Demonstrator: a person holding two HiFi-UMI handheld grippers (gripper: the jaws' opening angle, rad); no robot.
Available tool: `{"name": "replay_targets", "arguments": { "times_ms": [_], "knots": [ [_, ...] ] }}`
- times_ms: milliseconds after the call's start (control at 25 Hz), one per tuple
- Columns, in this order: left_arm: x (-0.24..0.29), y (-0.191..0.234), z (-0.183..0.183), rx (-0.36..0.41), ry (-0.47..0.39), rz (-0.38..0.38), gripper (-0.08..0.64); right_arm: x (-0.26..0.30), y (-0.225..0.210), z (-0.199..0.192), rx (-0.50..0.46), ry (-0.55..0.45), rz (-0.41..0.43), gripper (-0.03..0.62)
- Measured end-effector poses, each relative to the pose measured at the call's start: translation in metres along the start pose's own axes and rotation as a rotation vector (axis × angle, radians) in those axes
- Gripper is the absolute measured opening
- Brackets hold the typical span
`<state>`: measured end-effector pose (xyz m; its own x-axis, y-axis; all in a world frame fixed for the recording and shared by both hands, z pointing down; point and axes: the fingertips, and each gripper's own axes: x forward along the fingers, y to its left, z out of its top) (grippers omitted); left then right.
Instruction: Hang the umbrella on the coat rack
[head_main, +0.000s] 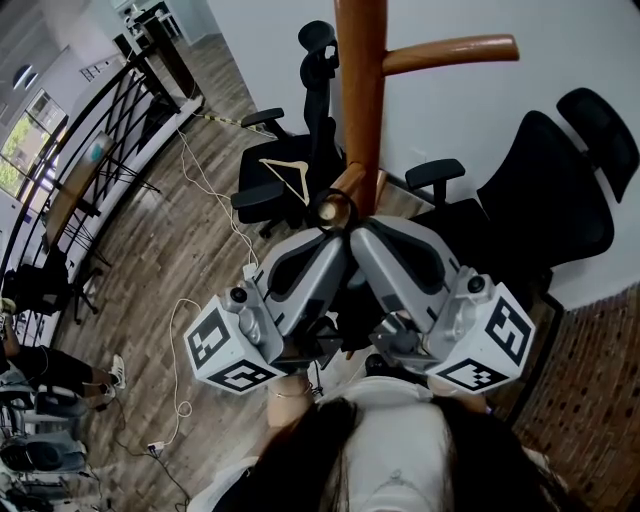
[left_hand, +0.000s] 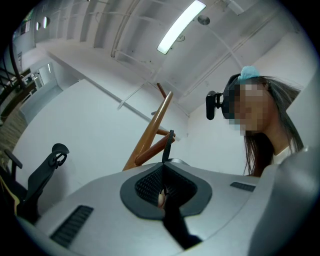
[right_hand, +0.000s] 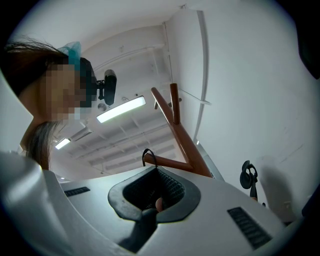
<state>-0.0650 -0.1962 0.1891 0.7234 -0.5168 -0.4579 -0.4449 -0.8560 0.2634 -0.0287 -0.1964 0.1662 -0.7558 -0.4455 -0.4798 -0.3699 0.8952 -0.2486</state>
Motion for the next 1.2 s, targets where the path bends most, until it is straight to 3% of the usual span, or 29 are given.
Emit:
{"name": "replay_targets", "arguments": {
  "times_ms": [480, 1200],
  "knots": [
    [-0.0011, -0.001, -0.0017, -0.074, -0.018, -0.015, 0.012, -0.0023, 0.0034, 0.002, -0.031, -0.004, -0.017, 0.034],
    [0.0004, -0.0001, -0.0017, -0.105, -0.017, -0.026, 0.012, -0.0034, 0.0026, 0.0034, -0.025, -0.006, -0.024, 0.034]
  ]
}}
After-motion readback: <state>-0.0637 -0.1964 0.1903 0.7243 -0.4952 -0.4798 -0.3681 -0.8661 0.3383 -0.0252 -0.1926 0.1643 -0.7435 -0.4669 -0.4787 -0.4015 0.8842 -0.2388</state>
